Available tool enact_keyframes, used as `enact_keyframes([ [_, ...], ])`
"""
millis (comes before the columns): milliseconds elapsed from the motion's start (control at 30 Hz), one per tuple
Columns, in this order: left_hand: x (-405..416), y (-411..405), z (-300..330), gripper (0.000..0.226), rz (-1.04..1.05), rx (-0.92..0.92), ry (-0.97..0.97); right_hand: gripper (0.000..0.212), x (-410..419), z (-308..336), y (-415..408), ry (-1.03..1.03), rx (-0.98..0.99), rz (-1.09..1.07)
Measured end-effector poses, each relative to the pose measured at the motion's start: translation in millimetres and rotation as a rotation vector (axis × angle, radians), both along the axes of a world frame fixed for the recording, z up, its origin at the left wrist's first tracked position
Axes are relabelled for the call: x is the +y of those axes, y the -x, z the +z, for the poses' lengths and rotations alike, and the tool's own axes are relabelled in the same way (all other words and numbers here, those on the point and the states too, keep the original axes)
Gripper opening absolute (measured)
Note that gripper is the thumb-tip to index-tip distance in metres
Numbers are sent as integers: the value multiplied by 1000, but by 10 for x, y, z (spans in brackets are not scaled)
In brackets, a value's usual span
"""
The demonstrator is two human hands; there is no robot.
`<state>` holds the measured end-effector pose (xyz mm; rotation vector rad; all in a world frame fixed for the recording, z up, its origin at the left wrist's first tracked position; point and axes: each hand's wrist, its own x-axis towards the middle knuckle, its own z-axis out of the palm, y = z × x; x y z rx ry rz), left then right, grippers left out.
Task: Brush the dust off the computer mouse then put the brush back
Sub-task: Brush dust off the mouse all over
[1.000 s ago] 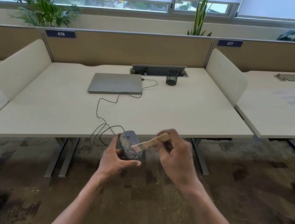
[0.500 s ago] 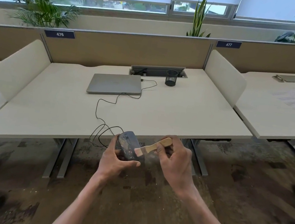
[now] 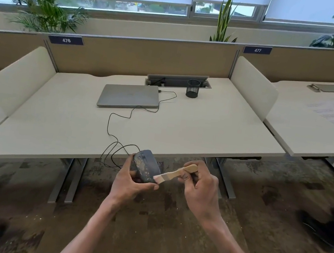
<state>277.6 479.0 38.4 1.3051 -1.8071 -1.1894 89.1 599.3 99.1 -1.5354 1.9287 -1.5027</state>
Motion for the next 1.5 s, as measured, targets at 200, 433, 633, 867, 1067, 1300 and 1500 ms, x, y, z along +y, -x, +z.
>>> enact_keyframes([
  [200,-12,-36,23,130,-18,7,-22,20,-22,47,69,34,-22,-51],
  [433,18,-74,52,140,-70,-5,-51,21,-130,130,113,7,86,42],
  [633,60,-120,109,128,-108,56,-50,28,-245,281,202,61,67,62],
  [867,100,-195,136,141,-134,30,-86,35,-348,325,244,-56,19,224],
  [1067,143,-227,123,139,-195,36,-141,30,-604,348,243,6,-10,197],
  [1300,190,-205,145,142,-188,11,-131,28,-683,435,103,97,210,249],
  [1500,191,-214,142,138,-117,0,-70,31,-492,517,32,6,344,372],
])
